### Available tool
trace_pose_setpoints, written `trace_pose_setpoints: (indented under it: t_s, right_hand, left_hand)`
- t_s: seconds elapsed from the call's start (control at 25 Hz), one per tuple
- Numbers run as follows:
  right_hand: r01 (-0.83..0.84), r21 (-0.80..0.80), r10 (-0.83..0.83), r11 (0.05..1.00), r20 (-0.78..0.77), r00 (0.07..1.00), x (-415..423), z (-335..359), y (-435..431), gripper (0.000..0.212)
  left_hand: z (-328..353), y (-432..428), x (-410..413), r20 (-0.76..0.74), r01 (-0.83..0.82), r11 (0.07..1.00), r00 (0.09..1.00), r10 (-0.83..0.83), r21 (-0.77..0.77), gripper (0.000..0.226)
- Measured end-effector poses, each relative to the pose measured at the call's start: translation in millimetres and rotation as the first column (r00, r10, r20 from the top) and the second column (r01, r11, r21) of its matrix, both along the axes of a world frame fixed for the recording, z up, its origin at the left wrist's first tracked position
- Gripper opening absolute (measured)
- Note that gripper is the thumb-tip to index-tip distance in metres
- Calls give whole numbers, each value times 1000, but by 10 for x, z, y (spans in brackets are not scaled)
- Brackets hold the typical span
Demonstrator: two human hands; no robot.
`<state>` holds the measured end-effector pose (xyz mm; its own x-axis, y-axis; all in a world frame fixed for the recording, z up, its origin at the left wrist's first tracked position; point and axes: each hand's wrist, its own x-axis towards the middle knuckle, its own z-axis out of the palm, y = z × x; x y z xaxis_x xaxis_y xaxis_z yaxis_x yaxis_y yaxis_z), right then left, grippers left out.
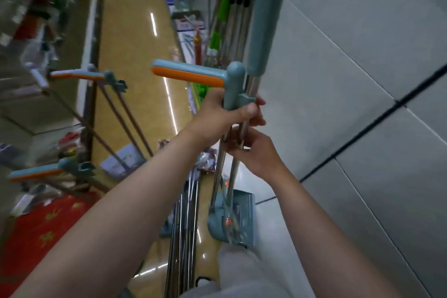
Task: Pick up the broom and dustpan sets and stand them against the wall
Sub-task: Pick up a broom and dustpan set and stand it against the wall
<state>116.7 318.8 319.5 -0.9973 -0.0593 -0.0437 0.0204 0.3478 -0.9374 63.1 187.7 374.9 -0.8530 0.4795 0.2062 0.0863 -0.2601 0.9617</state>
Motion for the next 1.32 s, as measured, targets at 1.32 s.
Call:
trace_pose_setpoints:
  t_s: [1.32]
  right_hand:
    - [701,442,-813,560,130,568,2353,-551,2268,12]
  left_hand:
    - [-424,3031,1497,183,808,572,589,-787,-138,23]
